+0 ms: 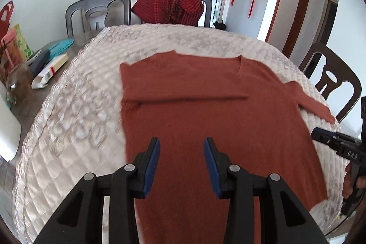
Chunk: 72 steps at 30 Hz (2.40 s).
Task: Fold small clothes
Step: 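Open the left tool to release the cuff and withdraw it, then reach the right tool to the other sleeve cuff and grasp it, then fold the held sleeve across the chest with the right tool and release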
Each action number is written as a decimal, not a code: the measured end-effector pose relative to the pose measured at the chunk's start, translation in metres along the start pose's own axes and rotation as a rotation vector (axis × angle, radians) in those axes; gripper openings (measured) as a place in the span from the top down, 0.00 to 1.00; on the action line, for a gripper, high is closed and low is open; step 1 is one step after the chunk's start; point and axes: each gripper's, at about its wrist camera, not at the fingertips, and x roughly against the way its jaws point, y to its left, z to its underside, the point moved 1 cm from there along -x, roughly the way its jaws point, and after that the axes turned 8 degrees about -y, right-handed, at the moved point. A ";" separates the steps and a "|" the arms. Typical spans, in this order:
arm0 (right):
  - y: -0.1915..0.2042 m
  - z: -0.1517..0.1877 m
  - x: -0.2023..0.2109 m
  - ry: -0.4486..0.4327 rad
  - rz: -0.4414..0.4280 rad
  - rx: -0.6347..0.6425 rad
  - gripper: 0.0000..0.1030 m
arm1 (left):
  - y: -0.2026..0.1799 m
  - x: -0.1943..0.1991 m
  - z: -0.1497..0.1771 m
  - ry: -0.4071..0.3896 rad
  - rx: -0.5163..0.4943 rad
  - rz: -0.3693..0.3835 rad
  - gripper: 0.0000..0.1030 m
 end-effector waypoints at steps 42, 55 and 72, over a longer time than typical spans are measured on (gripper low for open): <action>-0.195 -0.001 0.052 -0.238 0.332 -0.699 0.89 | -0.024 -0.064 0.001 0.056 -0.003 0.086 0.43; -0.072 -0.089 0.014 -0.271 -0.035 -0.340 0.91 | -0.022 -0.063 0.002 0.055 -0.001 0.092 0.42; 0.007 -0.040 -0.042 -0.016 -0.237 -0.087 0.58 | -0.056 -0.075 -0.037 0.096 0.086 0.329 0.42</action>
